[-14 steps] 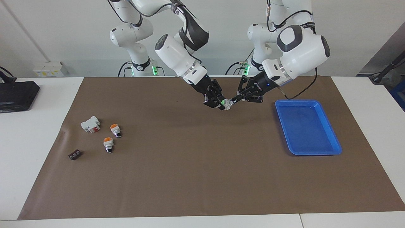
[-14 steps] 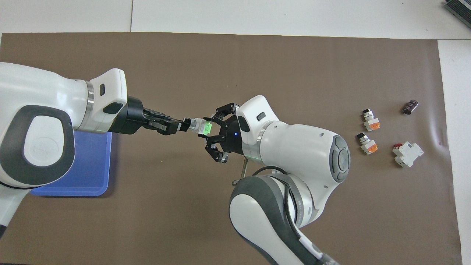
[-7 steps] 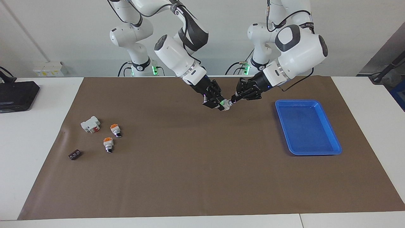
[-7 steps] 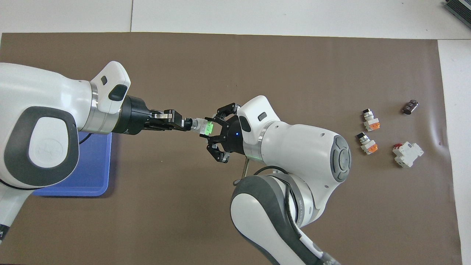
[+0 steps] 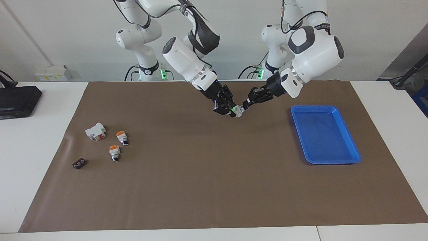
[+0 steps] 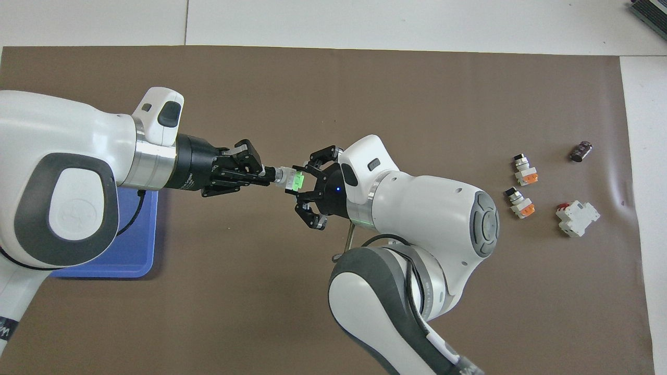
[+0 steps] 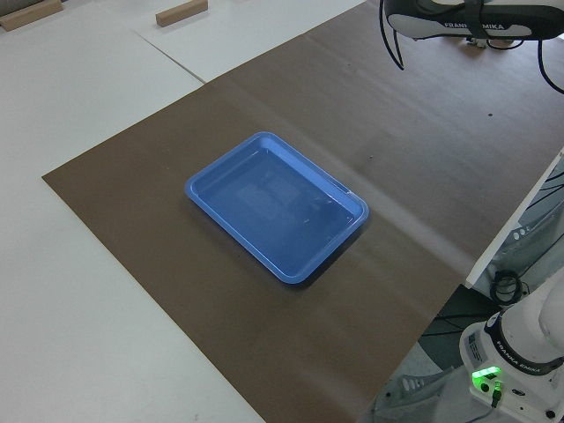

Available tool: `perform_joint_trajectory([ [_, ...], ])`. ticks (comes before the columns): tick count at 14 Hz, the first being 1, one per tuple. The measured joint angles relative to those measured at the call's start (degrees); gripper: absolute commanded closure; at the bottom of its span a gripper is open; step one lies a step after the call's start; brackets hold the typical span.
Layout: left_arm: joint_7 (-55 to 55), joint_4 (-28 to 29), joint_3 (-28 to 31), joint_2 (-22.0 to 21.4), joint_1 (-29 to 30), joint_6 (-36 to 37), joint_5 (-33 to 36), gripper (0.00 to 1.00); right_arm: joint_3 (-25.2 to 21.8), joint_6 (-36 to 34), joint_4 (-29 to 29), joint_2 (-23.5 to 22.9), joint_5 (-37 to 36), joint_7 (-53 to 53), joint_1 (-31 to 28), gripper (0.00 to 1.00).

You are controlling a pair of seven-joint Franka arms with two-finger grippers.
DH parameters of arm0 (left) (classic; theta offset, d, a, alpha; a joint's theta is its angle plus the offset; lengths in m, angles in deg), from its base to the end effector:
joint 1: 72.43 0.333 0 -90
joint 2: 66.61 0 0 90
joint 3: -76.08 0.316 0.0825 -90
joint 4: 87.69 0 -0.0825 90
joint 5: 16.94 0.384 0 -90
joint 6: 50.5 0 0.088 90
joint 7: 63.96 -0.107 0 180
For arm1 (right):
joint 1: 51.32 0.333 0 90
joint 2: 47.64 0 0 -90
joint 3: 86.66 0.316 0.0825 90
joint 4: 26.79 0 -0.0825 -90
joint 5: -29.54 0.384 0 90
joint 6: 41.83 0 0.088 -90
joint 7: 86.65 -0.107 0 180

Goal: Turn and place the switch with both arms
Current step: 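Close the left gripper on the switch end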

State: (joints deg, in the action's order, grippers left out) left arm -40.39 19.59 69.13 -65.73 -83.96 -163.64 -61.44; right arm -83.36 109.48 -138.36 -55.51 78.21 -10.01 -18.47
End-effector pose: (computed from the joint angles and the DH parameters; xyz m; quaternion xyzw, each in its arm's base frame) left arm 0.5366 -0.2261 0.5250 0.9175 0.1745 -0.0900 0.3459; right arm 0.5184 0.3530 0.4658 -0.7295 -0.5657 -0.3351 0.1886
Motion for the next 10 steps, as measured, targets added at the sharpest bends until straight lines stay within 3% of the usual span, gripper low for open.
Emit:
perform_joint_trajectory([
  [10,23.98,0.01,0.03,-0.01,-0.17,-0.26,0.41,1.0,0.04,-0.01,-0.19,-0.02,0.0,-0.14,0.16,1.0],
])
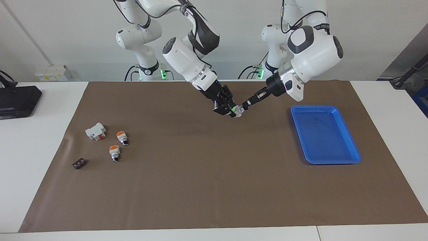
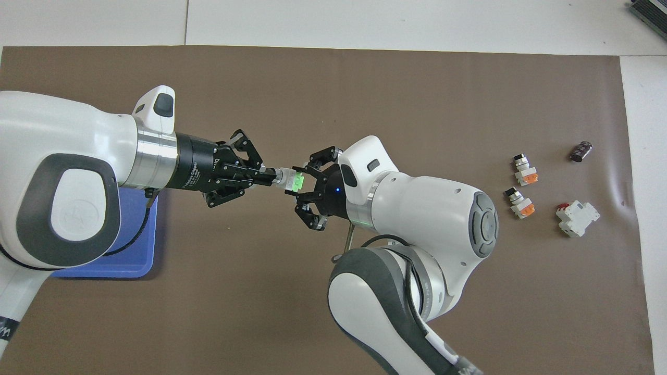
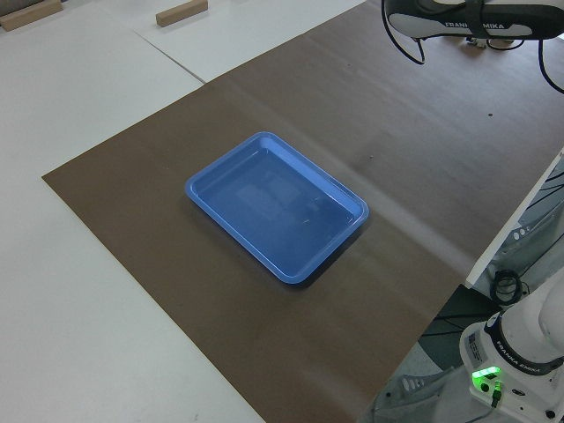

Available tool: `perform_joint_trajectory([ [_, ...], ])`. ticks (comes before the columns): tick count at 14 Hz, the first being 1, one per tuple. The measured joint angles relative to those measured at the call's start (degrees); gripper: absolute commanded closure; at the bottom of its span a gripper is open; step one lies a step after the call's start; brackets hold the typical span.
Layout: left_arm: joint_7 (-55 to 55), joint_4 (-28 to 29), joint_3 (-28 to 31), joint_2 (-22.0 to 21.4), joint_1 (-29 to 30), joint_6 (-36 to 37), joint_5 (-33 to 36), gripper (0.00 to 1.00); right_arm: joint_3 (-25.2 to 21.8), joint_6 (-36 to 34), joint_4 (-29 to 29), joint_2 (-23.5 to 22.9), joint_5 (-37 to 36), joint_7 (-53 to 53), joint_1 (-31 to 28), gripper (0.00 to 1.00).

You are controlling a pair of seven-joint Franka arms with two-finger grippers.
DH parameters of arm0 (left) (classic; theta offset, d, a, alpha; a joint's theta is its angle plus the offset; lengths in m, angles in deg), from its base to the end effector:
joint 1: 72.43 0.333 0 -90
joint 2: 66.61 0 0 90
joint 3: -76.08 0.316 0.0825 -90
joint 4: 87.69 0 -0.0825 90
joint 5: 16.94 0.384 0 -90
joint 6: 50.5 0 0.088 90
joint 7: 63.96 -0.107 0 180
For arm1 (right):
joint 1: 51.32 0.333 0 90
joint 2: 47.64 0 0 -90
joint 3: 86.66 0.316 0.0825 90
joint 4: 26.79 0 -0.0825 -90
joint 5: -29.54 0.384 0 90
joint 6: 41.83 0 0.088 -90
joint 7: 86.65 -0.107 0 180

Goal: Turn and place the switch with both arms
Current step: 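Close the left gripper on the switch end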

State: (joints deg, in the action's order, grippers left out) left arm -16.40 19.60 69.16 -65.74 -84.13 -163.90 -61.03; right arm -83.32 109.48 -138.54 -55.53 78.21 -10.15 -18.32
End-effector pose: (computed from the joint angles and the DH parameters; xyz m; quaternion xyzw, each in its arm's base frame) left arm 0.5365 -0.2268 0.5250 0.8630 0.3602 -0.1566 0.3178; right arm 0.5168 0.3544 0.4640 -0.7299 -0.5661 -0.3330 0.1896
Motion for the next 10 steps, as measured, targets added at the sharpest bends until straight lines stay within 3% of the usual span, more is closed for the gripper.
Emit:
perform_joint_trajectory([
  [4,13.37,-0.01,-0.11,-0.24,-1.37,-2.07,3.86,1.0,-0.02,0.23,-0.05,-0.38,0.0,-0.52,0.1,1.0],
  [10,23.8,0.23,-0.21,-0.26,-1.73,-3.7,4.68,1.0,-0.05,0.78,-0.04,-0.58,0.0,-0.56,0.13,0.98],
])
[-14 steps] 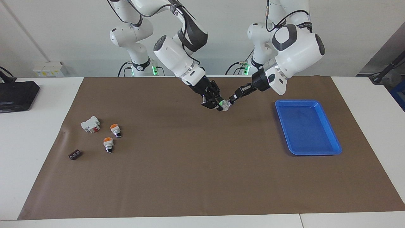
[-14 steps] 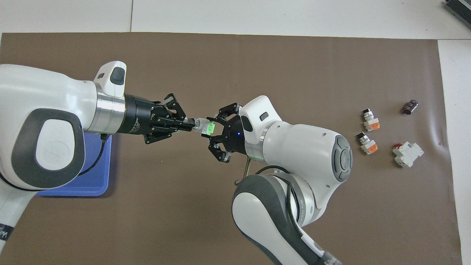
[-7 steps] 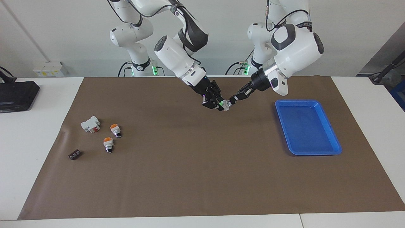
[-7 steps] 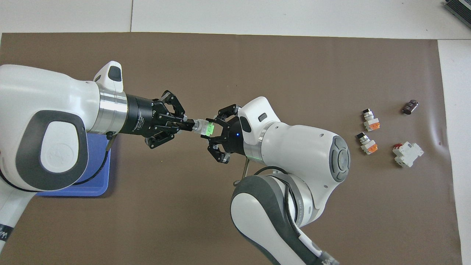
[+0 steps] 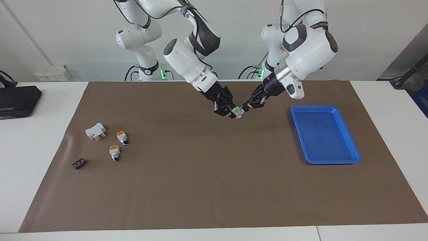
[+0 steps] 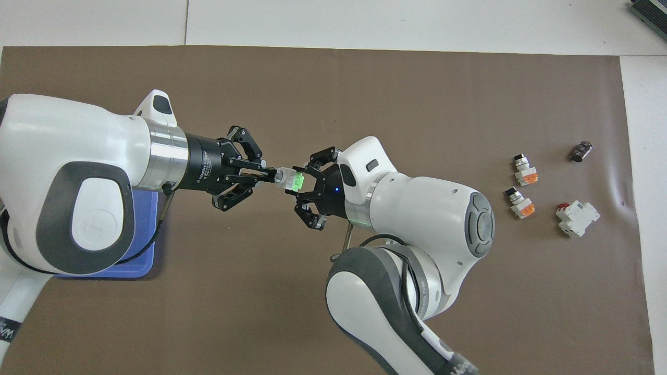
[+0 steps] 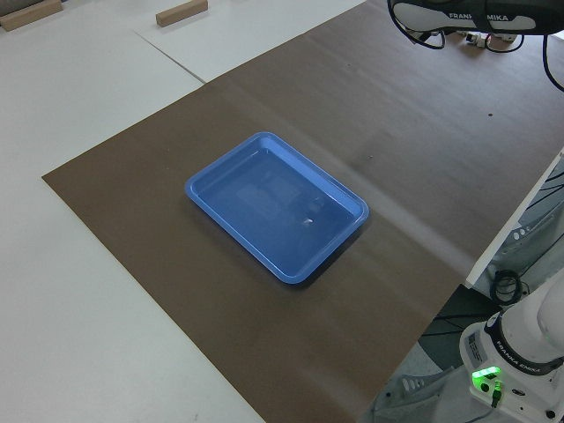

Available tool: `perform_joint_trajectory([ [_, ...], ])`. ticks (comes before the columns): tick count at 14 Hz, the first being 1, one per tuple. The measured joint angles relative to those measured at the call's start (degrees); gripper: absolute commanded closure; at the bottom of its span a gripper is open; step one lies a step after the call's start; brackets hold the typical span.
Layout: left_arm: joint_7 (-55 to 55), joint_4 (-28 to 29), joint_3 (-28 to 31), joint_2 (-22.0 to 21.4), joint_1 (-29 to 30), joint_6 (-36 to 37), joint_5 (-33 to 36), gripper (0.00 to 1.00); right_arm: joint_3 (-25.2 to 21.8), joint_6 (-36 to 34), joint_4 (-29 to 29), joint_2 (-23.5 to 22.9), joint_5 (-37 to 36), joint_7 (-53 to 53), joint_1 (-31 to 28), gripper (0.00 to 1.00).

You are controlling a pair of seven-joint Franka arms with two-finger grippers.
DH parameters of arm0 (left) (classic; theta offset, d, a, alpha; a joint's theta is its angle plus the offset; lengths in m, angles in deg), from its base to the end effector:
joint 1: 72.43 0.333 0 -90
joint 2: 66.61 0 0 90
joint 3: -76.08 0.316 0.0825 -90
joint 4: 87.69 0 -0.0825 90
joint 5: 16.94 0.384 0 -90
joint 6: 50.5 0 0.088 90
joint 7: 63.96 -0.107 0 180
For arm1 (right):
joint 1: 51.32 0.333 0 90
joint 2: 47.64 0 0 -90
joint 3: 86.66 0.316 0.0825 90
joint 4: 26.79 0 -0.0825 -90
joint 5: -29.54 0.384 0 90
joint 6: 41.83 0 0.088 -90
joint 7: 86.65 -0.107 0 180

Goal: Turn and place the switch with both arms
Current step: 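Close the left gripper on the switch end, then open the right gripper and pull it back from the switch, then carry the switch into the blue tray while the right gripper retracts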

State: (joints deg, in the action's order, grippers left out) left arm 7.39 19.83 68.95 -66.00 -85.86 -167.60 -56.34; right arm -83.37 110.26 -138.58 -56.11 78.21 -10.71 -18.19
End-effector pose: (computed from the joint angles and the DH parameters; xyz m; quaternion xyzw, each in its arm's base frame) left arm 0.5346 -0.2376 0.5271 0.7921 0.5196 -0.1730 0.2697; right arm 0.5184 0.3548 0.4585 -0.7350 -0.5607 -0.3318 0.1879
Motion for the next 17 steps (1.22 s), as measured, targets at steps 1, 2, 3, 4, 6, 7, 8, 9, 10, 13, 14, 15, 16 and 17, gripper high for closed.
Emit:
perform_joint_trajectory([
  [1,0.59,0.14,-0.01,0.0,0.0,-0.21,0.0,1.0,0.0,0.02,0.02,-0.08,0.0,-0.05,0.0,0.06],
  [2,1.49,0.22,0.02,-0.01,0.0,-0.32,0.0,1.0,0.01,0.04,0.06,-0.12,0.0,-0.13,0.01,0.0],
  [3,3.49,0.47,0.07,0.04,0.0,-0.71,0.18,1.0,0.06,0.44,0.45,-0.04,0.0,-0.36,0.04,0.0],
  [4,5.4,0.92,0.18,0.18,0.02,-1.83,0.98,1.0,0.15,0.46,0.92,0.37,0.0,-0.81,0.2,0.0],
  [6,8.67,1.34,0.28,0.42,0.02,-2.62,3.34,1.0,0.32,0.45,1.11,1.6,0.0,-1.43,0.37,0.0],
  [7,9.81,1.4,0.28,0.42,0.02,-2.68,3.92,1.0,0.34,0.45,1.09,2.08,0.0,-1.51,0.38,0.0],
  [8,10.51,1.4,0.29,0.42,0.02,-2.71,4.18,1.0,0.32,0.45,1.03,2.3,0.0,-1.52,0.36,0.0],
  [9,10.98,1.41,0.32,0.42,0.03,-2.73,4.28,1.0,0.24,0.45,0.89,2.38,0.0,-1.56,0.27,0.0],
  [10,11.2,1.43,0.41,0.42,0.04,-2.73,4.44,1.0,-0.02,0.47,0.62,2.47,0.0,-1.66,-0.01,0.0],
  [13,11.54,1.45,1.11,0.42,0.98,-2.61,8.13,1.0,-0.48,0.5,-1.14,3.82,0.0,-1.86,-5.49,0.0],
  [14,11.54,1.45,1.31,0.42,1.63,-2.52,10.5,1.0,-0.59,0.3,-1.71,4.42,0.0,-1.86,-8.59,0.0],
  [15,11.46,1.45,1.37,0.42,2.49,-2.5,12.92,1.0,-0.74,-0.86,-2.1,5.02,-0.09,-1.85,-11.78,0.0],
  [16,10.95,1.46,1.44,0.42,3.57,-2.44,14.94,1.0,-0.86,-2.87,-2.33,5.53,-1.02,-1.83,-15.04,0.0],
  [17,9.53,1.5,1.46,0.42,4.96,-2.25,16.2,1.0,-0.93,-4.8,-2.43,5.89,-3.2,-1.82,-18.21,0.0],
])
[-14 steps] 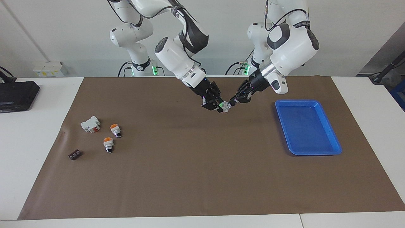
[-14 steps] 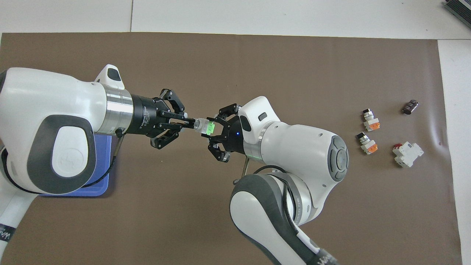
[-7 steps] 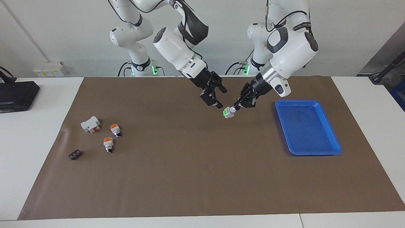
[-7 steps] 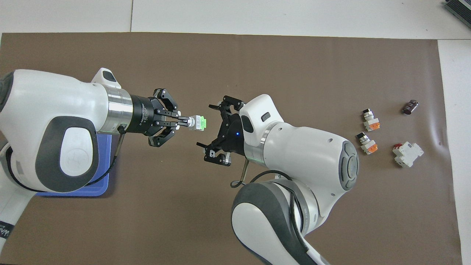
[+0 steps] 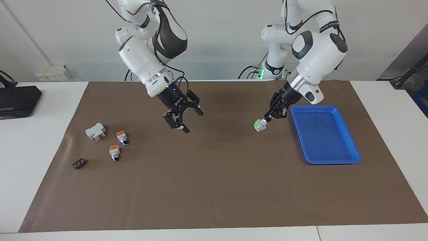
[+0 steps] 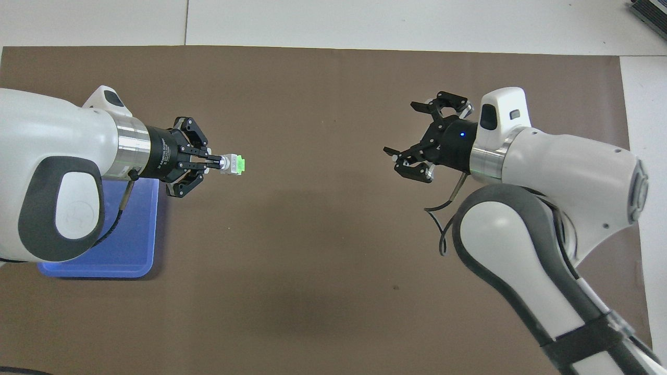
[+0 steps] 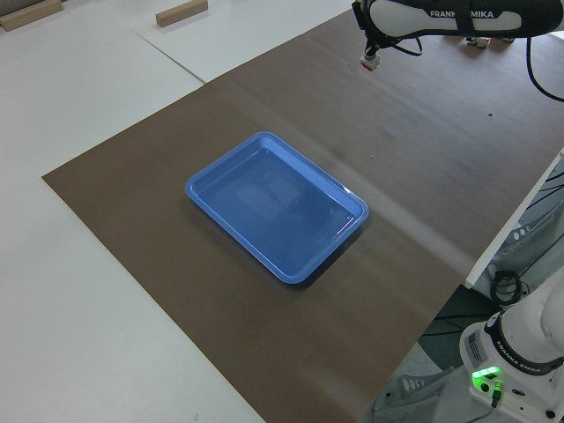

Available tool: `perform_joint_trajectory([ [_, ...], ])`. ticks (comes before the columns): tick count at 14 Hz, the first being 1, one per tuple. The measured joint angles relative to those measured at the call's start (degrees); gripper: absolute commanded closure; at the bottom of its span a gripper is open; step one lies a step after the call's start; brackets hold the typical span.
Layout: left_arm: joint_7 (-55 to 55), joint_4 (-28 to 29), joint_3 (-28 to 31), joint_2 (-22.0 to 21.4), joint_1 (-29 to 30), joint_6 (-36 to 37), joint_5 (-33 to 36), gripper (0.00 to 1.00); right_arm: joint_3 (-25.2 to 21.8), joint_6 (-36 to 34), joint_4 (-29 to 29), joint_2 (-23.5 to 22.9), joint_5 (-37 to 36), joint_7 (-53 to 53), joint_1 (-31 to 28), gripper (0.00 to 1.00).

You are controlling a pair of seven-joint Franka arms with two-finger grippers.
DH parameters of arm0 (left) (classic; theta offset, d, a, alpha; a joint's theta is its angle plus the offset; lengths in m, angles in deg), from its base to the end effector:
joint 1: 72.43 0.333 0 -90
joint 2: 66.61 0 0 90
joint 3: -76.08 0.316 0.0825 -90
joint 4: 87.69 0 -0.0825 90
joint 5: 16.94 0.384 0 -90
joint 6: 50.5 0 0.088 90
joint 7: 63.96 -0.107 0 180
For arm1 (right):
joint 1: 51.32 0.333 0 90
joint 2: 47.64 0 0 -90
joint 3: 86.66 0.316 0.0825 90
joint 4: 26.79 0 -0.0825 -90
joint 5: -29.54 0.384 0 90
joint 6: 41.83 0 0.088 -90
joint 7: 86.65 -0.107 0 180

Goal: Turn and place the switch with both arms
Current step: 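Carry the switch into the blue tray while the right gripper retracts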

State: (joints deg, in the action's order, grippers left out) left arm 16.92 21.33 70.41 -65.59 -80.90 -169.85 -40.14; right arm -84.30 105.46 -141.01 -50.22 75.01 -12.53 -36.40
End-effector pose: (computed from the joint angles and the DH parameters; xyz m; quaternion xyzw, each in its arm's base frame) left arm 0.5603 -0.1612 0.5059 0.7690 0.6072 -0.0817 0.1826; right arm 0.5808 0.1682 0.4936 -0.8067 -0.4557 -0.3501 0.1378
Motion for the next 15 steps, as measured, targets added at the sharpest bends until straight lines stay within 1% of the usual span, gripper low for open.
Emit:
perform_joint_trajectory([
  [3,-9.25,0.2,0.18,0.0,5.87,2.13,1.9,1.0,-0.17,-4.01,0.0,0.75,-5.6,-0.98,-7.57,0.0],
  [4,-12.96,0.36,0.25,-0.01,7.96,2.59,3.32,1.0,-0.24,-4.33,0.01,0.97,-9.05,-3.48,-9.37,0.0],
  [6,-19.76,1.25,0.32,-0.04,11.09,2.73,5.39,1.0,-0.29,-4.4,0.27,1.46,-18.74,-13.93,-11.62,0.0],
  [8,-27.35,2.45,0.38,-0.05,14.02,2.73,8.31,1.0,-0.26,-6.57,1.41,1.87,-27.01,-28.0,-12.21,0.0],
  [10,-34.92,3.86,0.45,-0.07,16.72,2.04,11.83,1.0,-0.26,-12.57,3.68,2.15,-34.1,-43.85,-12.45,0.0],
  [12,-42.73,6.46,0.46,0.0,19.36,-1.3,13.04,1.0,-0.26,-21.57,8.1,2.24,-41.14,-57.46,-13.05,0.0],
  [14,-50.7,9.88,0.48,0.21,21.88,-5.87,13.47,1.0,-0.87,-32.63,13.68,2.42,-47.05,-67.64,-13.09,0.0],
  [15,-53.91,11.0,0.47,0.31,22.83,-7.26,14.54,1.0,-1.9,-37.01,15.59,2.65,-48.59,-71.02,-12.97,0.0],
])
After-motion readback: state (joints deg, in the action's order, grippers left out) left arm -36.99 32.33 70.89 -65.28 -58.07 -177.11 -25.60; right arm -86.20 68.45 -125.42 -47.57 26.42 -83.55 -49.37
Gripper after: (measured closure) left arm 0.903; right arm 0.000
